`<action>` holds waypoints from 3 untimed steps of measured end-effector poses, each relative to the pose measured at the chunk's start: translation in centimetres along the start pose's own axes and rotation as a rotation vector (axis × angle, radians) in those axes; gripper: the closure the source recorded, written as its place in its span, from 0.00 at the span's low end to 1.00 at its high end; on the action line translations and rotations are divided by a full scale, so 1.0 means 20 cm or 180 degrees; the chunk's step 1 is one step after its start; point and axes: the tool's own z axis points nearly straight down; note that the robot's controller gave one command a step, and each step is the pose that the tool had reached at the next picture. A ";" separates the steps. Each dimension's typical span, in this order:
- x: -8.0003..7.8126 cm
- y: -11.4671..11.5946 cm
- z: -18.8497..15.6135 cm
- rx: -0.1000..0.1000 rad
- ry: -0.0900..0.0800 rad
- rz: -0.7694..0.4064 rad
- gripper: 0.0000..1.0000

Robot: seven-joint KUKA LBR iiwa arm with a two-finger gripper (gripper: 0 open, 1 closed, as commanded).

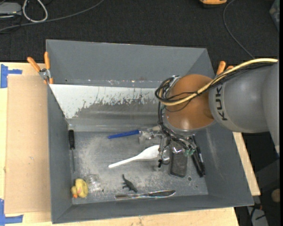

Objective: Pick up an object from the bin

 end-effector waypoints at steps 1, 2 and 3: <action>-0.04 0.02 0.04 -0.0006 0.0007 -0.0925 1.00; -0.04 0.02 0.04 -0.0007 0.0007 -0.0921 1.00; -0.04 0.03 0.00 -0.0010 0.0012 -0.0915 1.00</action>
Offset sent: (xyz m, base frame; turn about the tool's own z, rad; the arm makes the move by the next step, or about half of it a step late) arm 0.0000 0.0000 0.0000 0.0000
